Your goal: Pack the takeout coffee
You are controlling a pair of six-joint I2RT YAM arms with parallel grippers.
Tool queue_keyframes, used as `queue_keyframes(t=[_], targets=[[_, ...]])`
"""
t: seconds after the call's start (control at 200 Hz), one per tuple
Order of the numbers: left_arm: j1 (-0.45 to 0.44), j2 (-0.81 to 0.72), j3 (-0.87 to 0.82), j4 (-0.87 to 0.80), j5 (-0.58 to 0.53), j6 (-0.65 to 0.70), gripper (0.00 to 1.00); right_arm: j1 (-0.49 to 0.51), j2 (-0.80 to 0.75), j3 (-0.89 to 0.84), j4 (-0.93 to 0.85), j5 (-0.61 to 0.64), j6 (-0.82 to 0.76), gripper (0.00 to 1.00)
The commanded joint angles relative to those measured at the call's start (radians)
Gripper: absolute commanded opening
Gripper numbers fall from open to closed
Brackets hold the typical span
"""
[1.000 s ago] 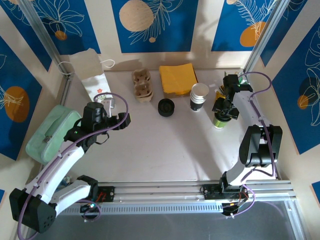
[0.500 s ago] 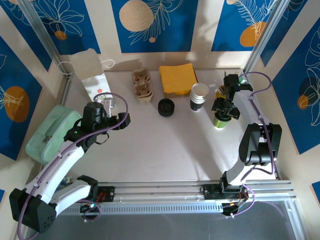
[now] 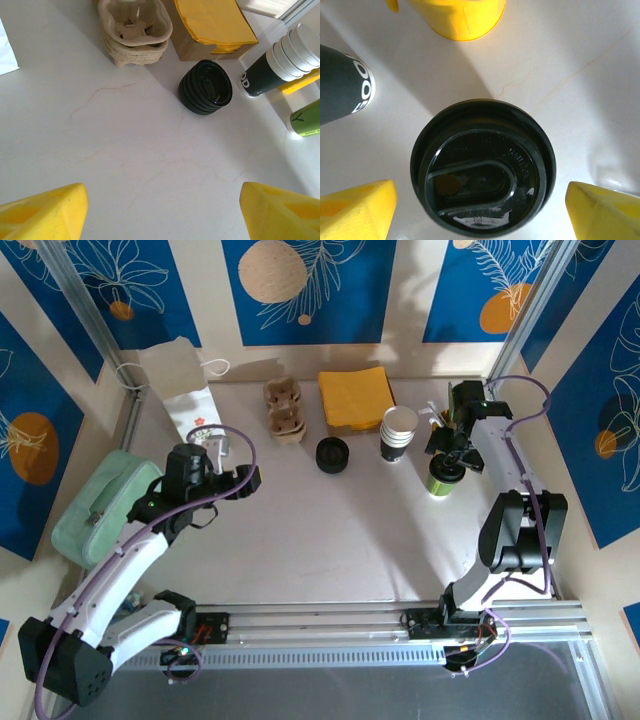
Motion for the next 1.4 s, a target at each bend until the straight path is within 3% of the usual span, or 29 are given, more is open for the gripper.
queue_keyframes(t=[0.0,0.285,0.51,0.825,1.236,1.396], targets=[[0.017,0.01,0.058,-0.026,-0.013,0.024,0.8,-0.004,-0.076,0.063,-0.073,-0.035,-0.01,0.88],[0.016,0.159,0.202,-0.051,-0.001,-0.006,0.8,0.087,-0.269,0.001,0.012,-0.223,-0.026,0.86],[0.014,0.342,0.371,-0.101,0.017,-0.031,0.79,0.263,-0.417,-0.169,0.311,-0.461,-0.02,0.85],[0.012,0.605,0.555,-0.112,-0.04,-0.117,0.7,0.538,-0.321,-0.285,0.62,-0.432,-0.088,0.84],[0.014,0.899,0.783,-0.142,-0.177,-0.125,0.67,0.594,-0.216,-0.456,0.876,-0.374,-0.083,0.83],[0.021,1.002,0.856,-0.147,-0.206,-0.129,0.62,0.598,-0.216,-0.518,0.944,-0.348,-0.082,0.83]])
